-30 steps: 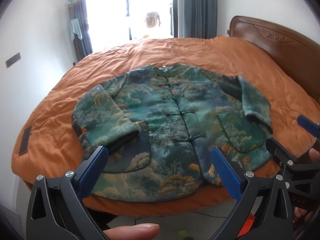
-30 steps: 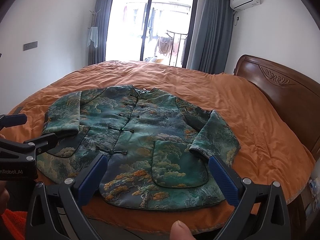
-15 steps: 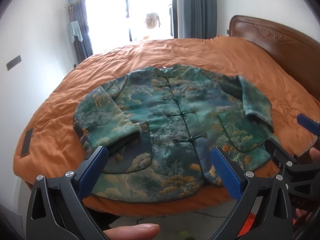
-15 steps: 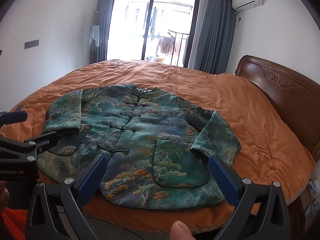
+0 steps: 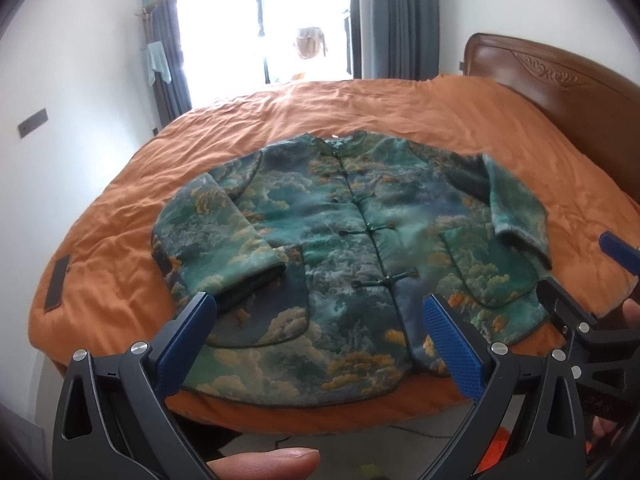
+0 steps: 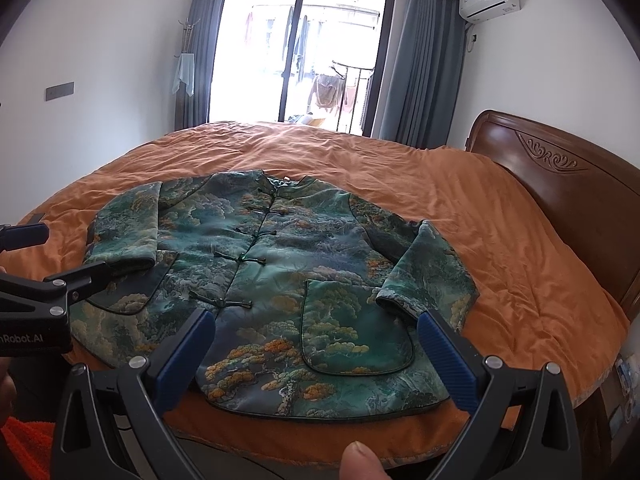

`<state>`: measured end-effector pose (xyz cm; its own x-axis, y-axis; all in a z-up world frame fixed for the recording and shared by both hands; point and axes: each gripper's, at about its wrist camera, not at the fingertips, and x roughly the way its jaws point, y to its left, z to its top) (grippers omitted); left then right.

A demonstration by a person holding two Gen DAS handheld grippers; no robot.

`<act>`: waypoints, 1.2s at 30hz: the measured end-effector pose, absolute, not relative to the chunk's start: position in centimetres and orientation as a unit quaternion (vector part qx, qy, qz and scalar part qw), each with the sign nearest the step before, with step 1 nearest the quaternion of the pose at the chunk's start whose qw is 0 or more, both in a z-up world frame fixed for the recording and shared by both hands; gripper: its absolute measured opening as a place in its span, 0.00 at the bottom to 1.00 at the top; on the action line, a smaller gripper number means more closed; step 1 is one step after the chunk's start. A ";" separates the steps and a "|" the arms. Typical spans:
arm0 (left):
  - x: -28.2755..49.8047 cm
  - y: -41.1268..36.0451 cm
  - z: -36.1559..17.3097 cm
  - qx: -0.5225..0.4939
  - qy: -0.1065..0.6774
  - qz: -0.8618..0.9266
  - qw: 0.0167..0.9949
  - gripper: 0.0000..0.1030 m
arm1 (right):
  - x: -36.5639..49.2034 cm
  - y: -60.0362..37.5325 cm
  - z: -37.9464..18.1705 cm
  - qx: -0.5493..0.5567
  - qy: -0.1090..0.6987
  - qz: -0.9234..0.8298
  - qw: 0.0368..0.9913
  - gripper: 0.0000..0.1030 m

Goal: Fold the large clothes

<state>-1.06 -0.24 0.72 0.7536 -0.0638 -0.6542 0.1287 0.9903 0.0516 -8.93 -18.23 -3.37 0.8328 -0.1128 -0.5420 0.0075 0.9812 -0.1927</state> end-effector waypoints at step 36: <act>-1.1 -0.1 0.5 0.049 0.344 -0.047 0.936 1.00 | -9.0 -17.5 -3.7 -0.104 0.287 -0.032 0.952 1.00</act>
